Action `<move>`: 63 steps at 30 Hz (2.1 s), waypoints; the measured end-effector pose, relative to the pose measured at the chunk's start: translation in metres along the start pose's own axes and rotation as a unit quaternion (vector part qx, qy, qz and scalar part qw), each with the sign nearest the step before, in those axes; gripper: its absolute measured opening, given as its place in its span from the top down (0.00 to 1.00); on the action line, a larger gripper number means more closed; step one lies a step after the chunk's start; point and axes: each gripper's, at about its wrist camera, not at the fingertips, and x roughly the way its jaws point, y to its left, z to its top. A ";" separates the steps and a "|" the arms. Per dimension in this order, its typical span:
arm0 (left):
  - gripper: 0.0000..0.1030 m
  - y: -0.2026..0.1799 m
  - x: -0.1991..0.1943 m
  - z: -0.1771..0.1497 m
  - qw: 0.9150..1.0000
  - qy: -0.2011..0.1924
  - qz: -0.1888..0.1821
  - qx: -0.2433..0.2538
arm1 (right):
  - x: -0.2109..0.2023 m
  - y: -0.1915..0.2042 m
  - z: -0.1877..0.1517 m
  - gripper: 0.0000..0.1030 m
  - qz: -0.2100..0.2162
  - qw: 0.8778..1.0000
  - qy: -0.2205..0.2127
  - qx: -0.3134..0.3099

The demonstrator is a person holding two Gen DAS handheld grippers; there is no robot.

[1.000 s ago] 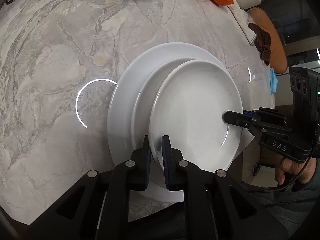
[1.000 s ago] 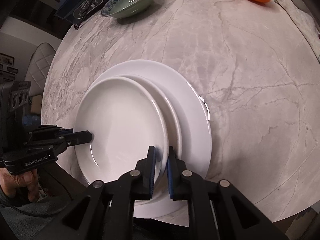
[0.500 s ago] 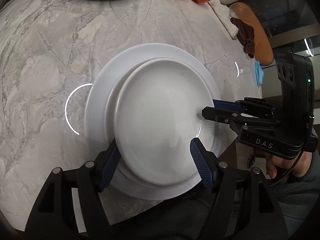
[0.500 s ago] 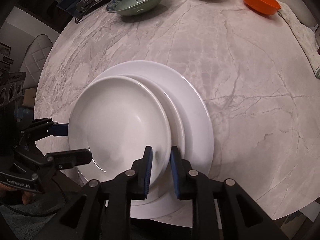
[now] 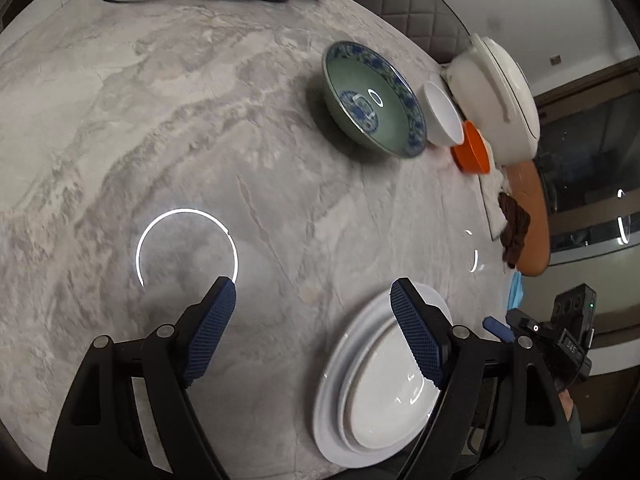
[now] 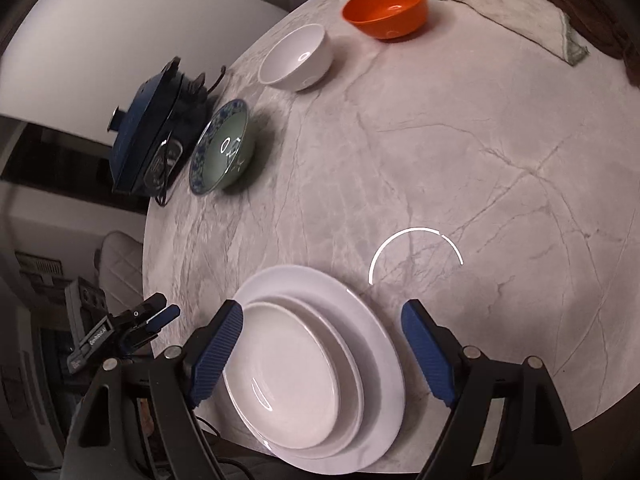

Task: Organize plates and bowls
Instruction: 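Move both grippers to the rim of the blue-patterned green bowl, then close both grippers on the rim of the patterned bowl, then lift the patterned bowl with both grippers and carry it beside the plate stack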

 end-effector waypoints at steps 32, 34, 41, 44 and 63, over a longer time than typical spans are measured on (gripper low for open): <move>0.39 -0.012 0.121 0.209 0.991 0.070 0.006 0.113 | 0.176 0.092 0.171 0.66 0.017 0.997 0.074 -0.006; 0.40 -0.014 0.122 0.209 0.990 0.069 0.017 0.119 | 0.178 0.093 0.171 0.70 0.014 0.997 0.075 -0.002; 0.79 -0.023 0.129 0.204 0.987 0.080 0.003 0.140 | 0.184 0.094 0.171 0.86 0.017 0.996 0.082 0.010; 0.87 -0.028 0.130 0.202 0.986 0.083 -0.007 0.146 | 0.184 0.093 0.171 0.88 0.018 0.997 0.080 0.011; 0.88 -0.064 0.117 0.177 0.980 0.083 -0.010 0.180 | 0.150 0.092 0.154 0.89 0.001 0.999 0.048 0.001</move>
